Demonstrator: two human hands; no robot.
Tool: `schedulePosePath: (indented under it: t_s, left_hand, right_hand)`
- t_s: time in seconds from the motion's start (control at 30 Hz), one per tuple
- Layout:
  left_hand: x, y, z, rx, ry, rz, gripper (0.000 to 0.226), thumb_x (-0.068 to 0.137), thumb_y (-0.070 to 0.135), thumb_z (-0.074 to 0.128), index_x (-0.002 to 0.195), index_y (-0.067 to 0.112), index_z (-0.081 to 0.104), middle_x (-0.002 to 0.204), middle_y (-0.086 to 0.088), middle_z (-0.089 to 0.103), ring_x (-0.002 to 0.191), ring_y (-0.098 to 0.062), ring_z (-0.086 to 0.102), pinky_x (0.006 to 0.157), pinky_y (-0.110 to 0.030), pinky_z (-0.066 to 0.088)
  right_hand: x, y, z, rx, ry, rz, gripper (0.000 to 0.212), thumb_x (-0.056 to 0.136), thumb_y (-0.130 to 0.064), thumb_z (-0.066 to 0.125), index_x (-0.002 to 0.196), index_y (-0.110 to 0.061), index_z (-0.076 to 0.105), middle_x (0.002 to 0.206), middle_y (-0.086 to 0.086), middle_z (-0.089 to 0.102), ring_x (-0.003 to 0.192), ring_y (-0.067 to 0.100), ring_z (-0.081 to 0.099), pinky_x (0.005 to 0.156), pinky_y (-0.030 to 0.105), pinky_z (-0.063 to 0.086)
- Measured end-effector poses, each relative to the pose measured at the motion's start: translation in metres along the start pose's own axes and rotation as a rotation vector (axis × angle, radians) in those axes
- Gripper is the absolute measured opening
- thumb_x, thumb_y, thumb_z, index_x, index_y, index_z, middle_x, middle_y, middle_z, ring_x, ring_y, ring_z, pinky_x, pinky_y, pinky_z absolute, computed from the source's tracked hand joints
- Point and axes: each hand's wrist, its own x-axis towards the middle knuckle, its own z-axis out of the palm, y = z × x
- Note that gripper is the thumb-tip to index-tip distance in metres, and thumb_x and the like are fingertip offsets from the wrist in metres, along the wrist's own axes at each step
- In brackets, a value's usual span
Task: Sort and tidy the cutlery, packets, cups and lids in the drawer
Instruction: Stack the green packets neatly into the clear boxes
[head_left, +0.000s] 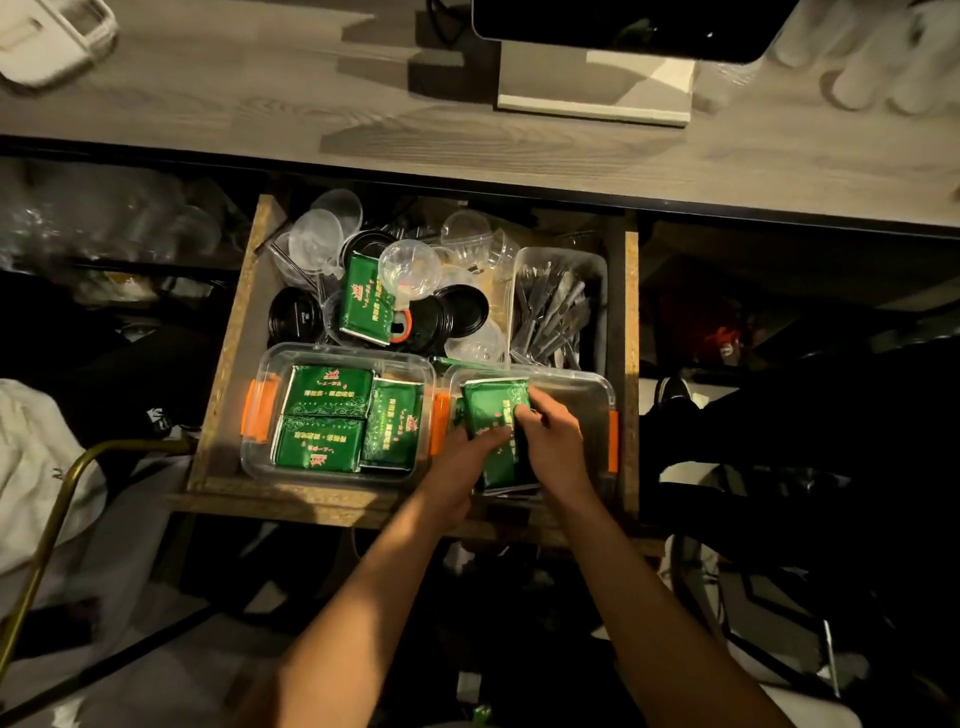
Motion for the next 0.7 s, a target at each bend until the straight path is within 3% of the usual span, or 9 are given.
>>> schedulePosePath:
  t_s: [0.07,0.17,0.23,0.3,0.4,0.47,0.57,0.63,0.7]
  left_hand:
    - [0.004,0.001,-0.014,-0.049,0.073,-0.028,0.026,0.09,0.001,0.064,0.109,0.018,0.064,0.112,-0.017,0.071,0.103,-0.034,0.068,0.095,-0.049,0.053]
    - [0.01,0.001,-0.045,-0.044,0.256,-0.037,0.025,0.082,0.018,0.073,0.104,0.015,0.061,0.112,-0.016,0.069,0.104,-0.033,0.066,0.088,-0.041,0.053]
    - [0.016,0.003,-0.064,-0.036,0.352,-0.008,0.018,0.087,0.016,0.069,0.104,0.015,0.062,0.108,-0.009,0.07,0.101,-0.026,0.065,0.081,-0.033,0.05]
    - [0.02,0.006,-0.075,-0.034,0.334,0.03,0.014,0.09,0.012,0.068,0.103,0.016,0.066,0.105,-0.006,0.073,0.1,-0.023,0.067,0.085,-0.033,0.051]
    - [0.023,0.01,-0.084,0.014,0.261,0.073,0.015,0.091,0.011,0.069,0.104,0.019,0.069,0.102,0.0,0.076,0.096,-0.016,0.07,0.085,-0.03,0.054]
    - [0.026,0.009,-0.091,0.032,0.224,0.086,0.016,0.092,0.011,0.068,0.105,0.02,0.069,0.104,0.002,0.075,0.097,-0.014,0.07,0.086,-0.029,0.055]
    - [0.028,0.008,-0.096,0.037,0.214,0.089,0.017,0.093,0.01,0.066,0.107,0.019,0.067,0.101,0.003,0.075,0.089,-0.008,0.071,0.077,-0.022,0.056]
    - [0.028,0.008,-0.098,0.036,0.217,0.085,0.017,0.093,0.01,0.066,0.108,0.019,0.066,0.1,0.004,0.074,0.085,-0.006,0.071,0.07,-0.018,0.056]
    - [0.026,0.009,-0.098,0.048,0.22,0.083,0.016,0.093,0.01,0.066,0.106,0.02,0.066,0.1,0.004,0.074,0.089,-0.009,0.07,0.074,-0.021,0.055]
  right_hand:
    - [0.007,0.005,-0.002,0.16,-0.043,0.063,0.03,0.097,-0.008,0.054,0.124,-0.009,0.065,0.126,0.007,0.064,0.116,0.021,0.061,0.088,0.022,0.05]
    - [0.019,0.025,0.001,0.26,0.06,0.213,0.023,0.094,-0.01,0.059,0.109,-0.023,0.069,0.111,0.003,0.07,0.105,0.022,0.065,0.09,0.04,0.053]
    - [0.025,0.042,0.01,0.071,0.052,0.224,0.028,0.091,-0.011,0.065,0.119,-0.017,0.066,0.115,0.002,0.067,0.11,0.021,0.061,0.096,0.035,0.047]
    - [0.029,0.053,0.018,-0.184,-0.039,0.186,0.05,0.087,-0.018,0.072,0.133,-0.01,0.057,0.134,0.005,0.057,0.126,0.022,0.052,0.104,0.027,0.039]
    - [0.038,0.062,0.037,-0.44,-0.126,0.103,0.083,0.077,-0.03,0.083,0.146,-0.008,0.042,0.149,0.011,0.044,0.14,0.028,0.038,0.116,0.038,0.03]
    - [0.043,0.059,0.048,-0.553,-0.139,0.136,0.091,0.075,-0.039,0.083,0.149,-0.014,0.036,0.152,0.009,0.039,0.14,0.028,0.036,0.115,0.041,0.031]
    - [0.047,0.056,0.055,-0.874,-0.163,0.102,0.081,0.081,-0.048,0.074,0.147,-0.02,0.036,0.144,0.009,0.045,0.133,0.03,0.038,0.11,0.041,0.035]
    - [0.047,0.057,0.054,-0.997,-0.202,0.063,0.061,0.088,-0.044,0.068,0.14,-0.021,0.045,0.133,0.009,0.056,0.129,0.031,0.041,0.105,0.04,0.036]
    - [0.047,0.057,0.051,-0.946,-0.207,0.08,0.029,0.09,-0.042,0.065,0.111,-0.022,0.064,0.114,0.007,0.065,0.119,0.03,0.05,0.096,0.036,0.039]
